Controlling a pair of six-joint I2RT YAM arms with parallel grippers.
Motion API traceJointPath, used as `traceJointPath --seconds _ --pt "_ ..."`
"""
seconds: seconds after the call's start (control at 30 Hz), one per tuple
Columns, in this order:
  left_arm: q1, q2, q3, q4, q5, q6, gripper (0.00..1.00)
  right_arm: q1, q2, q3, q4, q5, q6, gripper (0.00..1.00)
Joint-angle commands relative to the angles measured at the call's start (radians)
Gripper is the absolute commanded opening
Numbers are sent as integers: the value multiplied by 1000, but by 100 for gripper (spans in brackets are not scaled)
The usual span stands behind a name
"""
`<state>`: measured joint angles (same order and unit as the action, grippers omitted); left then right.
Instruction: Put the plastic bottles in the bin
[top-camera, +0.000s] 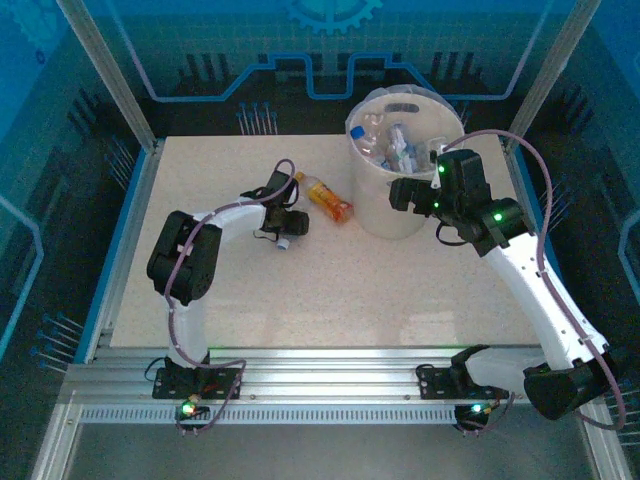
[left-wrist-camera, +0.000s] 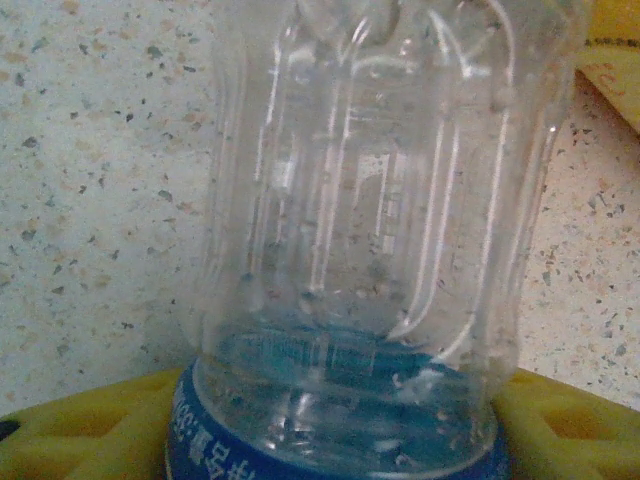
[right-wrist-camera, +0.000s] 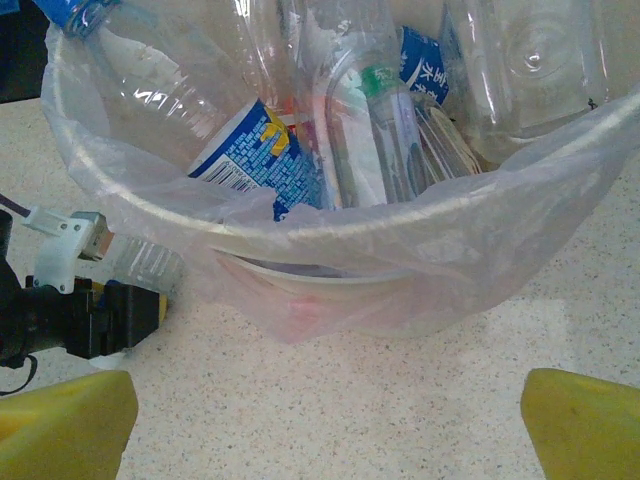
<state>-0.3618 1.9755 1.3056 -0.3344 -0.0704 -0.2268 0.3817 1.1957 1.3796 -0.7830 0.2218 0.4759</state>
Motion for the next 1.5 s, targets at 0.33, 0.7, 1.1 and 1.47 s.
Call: traceJointPath --seconds 0.33,0.7,1.1,1.47 --pt "10 -183 -157 68 23 -41 44 13 -22 -10 39 -56 22 100" --pt "3 -544 -409 267 121 -113 40 14 -27 -26 98 -189 41 100" --pt "-44 -831 -604 595 314 -181 38 34 23 -63 282 -452 113 100" --pt "-101 -823 -650 888 428 -302 38 170 143 11 381 -529 88 100"
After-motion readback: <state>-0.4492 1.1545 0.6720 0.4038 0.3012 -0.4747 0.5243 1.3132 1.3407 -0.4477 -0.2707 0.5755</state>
